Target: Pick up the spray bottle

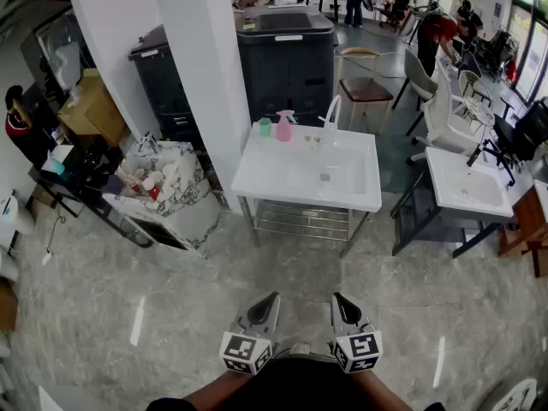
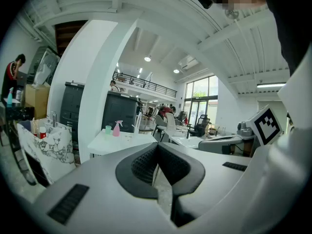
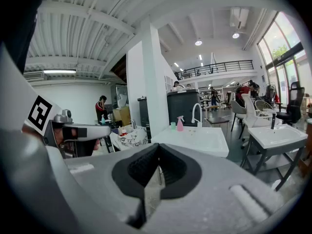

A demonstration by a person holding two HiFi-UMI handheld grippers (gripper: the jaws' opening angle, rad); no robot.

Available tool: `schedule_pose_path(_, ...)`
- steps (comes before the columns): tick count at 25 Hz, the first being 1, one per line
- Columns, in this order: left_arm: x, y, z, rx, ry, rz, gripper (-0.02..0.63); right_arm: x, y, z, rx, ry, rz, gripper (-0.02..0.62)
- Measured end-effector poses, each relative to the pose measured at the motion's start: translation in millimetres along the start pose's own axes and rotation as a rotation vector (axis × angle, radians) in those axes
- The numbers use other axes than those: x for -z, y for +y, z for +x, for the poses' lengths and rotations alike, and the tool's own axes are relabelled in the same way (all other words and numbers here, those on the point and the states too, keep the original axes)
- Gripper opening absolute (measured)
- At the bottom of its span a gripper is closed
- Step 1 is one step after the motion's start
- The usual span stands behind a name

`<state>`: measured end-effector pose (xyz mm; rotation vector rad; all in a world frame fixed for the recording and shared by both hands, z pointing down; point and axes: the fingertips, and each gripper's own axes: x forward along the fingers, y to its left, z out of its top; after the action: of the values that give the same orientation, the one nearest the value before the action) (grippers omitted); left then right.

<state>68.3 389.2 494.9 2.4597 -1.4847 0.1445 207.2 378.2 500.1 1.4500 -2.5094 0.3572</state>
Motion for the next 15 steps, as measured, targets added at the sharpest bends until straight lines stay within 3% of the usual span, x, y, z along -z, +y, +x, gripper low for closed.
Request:
schedule_pose_path(8,-3,0,10,-0.032,-0.025,-0.036,0.015,2,-14,-6,-0.021,-0.030,0.060,-0.002)
schedule_pose_path(15,14,31,-8,-0.154,-0.003,-0.084,0.015,22,-18,3,-0.043,-0.001,0.112,-0.002)
